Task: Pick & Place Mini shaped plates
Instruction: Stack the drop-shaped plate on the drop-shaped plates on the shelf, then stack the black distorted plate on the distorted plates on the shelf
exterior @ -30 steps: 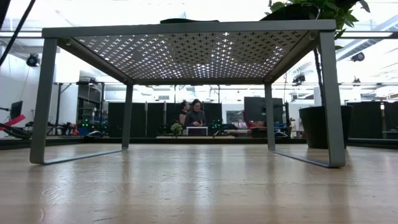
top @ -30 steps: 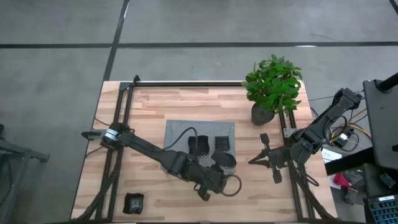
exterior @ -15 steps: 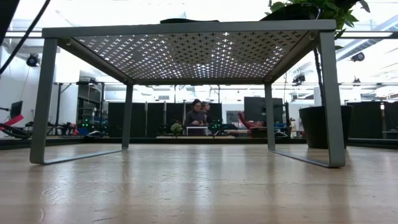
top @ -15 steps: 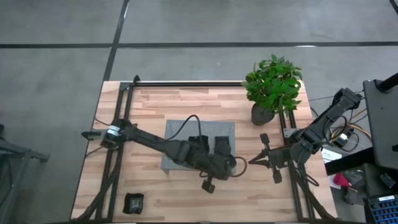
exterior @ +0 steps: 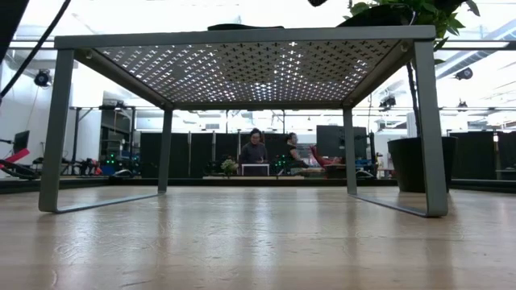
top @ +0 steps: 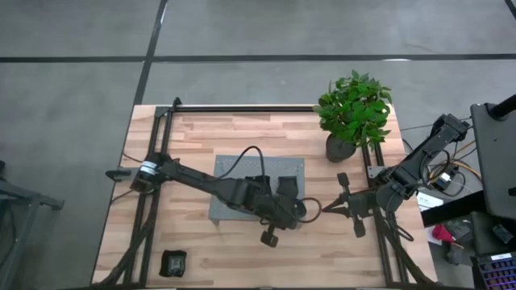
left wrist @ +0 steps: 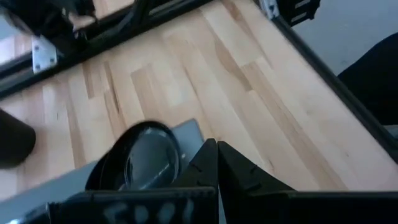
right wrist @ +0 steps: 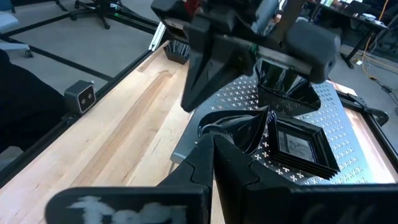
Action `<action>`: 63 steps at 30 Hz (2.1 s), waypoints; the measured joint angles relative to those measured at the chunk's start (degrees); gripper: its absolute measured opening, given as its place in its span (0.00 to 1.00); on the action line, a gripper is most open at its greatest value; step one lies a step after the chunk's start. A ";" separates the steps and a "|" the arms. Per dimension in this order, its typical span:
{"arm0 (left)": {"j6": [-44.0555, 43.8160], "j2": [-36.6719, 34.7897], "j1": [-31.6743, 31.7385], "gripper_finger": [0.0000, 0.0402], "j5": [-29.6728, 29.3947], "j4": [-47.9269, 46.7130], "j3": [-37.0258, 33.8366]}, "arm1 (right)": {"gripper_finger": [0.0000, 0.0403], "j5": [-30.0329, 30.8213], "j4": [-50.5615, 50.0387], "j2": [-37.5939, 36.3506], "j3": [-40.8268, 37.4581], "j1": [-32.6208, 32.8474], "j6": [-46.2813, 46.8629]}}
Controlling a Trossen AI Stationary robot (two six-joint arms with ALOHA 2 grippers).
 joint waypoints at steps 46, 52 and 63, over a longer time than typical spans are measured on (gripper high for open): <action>-12.15 -2.35 -3.78 0.00 -0.39 -3.73 -2.42 | 0.02 0.00 -0.01 -0.02 0.01 0.00 0.00; -14.19 -3.43 -10.71 0.00 -0.74 -13.15 -2.51 | 0.02 0.00 -0.02 -0.02 0.00 0.00 0.00; -33.27 -3.61 -22.07 0.00 -8.70 -30.14 -3.25 | 0.02 0.00 -0.02 -0.02 0.02 0.00 0.00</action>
